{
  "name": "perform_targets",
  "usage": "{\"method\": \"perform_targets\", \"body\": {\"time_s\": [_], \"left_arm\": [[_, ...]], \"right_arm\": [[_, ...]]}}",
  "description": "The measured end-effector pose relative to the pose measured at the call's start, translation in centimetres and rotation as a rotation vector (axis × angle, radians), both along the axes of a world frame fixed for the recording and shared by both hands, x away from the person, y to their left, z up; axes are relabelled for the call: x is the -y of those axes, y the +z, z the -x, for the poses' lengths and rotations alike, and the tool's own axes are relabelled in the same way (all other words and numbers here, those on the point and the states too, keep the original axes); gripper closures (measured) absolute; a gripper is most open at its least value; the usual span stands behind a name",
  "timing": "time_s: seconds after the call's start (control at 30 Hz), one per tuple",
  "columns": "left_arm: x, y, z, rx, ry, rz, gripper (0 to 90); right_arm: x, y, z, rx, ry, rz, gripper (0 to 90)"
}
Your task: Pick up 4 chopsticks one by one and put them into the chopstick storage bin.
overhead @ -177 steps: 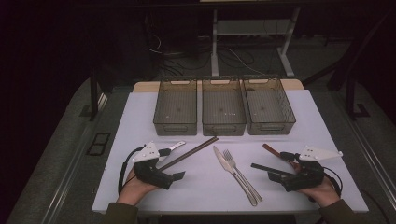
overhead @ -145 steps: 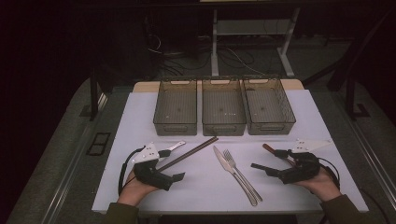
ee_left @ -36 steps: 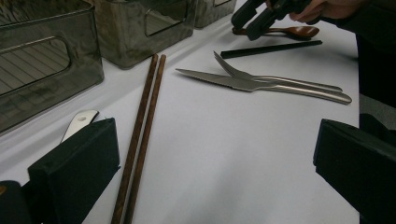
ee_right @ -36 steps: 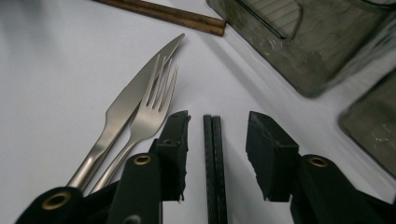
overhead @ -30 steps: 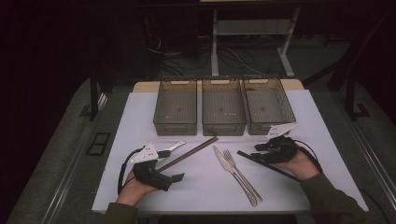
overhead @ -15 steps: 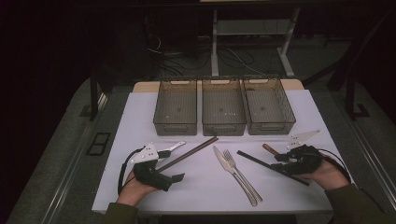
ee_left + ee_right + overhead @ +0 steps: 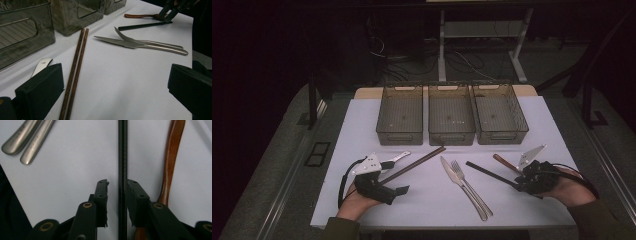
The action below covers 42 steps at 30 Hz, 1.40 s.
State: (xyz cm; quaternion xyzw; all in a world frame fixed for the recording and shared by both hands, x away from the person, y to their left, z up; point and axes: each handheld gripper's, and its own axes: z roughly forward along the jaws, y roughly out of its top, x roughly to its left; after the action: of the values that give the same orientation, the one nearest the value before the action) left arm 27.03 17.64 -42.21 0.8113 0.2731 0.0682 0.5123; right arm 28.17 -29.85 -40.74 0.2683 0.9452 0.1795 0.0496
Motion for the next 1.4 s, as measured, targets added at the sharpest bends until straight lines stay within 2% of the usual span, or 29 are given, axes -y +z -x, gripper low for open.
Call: {"method": "perform_targets", "body": {"time_s": [0.1, 0.17, 0.2, 0.23, 0.4, 0.63, 1.1, 1.13, 1.2, 1.4], "left_arm": [[0.0, 0.0, 0.0, 0.003, -0.003, -0.002, 0.0], [0.0, 0.0, 0.0, 0.003, -0.002, -0.002, 0.0], [0.0, 0.0, 0.0, 0.002, -0.002, -0.002, 0.0], [0.0, 0.0, 0.0, 0.003, -0.002, -0.001, 0.0], [0.1, 0.0, 0.0, 0.002, -0.006, -0.004, 0.0], [0.1, 0.0, 0.0, -0.002, -0.004, -0.002, 0.0], [0.1, -0.1, 0.0, -0.002, -0.006, -0.003, 0.0], [0.1, -0.1, 0.0, -0.002, -0.007, -0.004, 0.0], [0.2, -0.1, 0.0, -0.002, -0.006, -0.005, 0.0], [0.2, -0.1, 0.0, -0.003, -0.008, -0.006, 0.0]], "right_arm": [[-0.1, -0.1, 0.0, -0.012, 0.002, 0.024, 75.0], [0.0, -0.2, -0.1, -0.003, 0.006, 0.044, 77.1], [0.0, -0.2, -0.1, -0.016, 0.0, 0.04, 77.7], [0.0, -0.3, -0.2, -0.006, 0.003, 0.057, 78.4], [0.1, -0.6, -0.4, -0.019, 0.007, 0.072, 81.8], [0.0, -0.9, -0.5, -0.039, 0.008, 0.085, 82.9], [-0.5, -1.3, -0.7, -0.038, 0.039, 0.122, 84.1], [-0.6, -1.3, -0.7, -0.051, 0.039, 0.116, 84.1], [-0.7, -1.4, -0.8, -0.044, 0.051, 0.133, 84.2], [-1.3, -1.3, -1.1, -0.075, 0.061, 0.166, 84.2]]}}
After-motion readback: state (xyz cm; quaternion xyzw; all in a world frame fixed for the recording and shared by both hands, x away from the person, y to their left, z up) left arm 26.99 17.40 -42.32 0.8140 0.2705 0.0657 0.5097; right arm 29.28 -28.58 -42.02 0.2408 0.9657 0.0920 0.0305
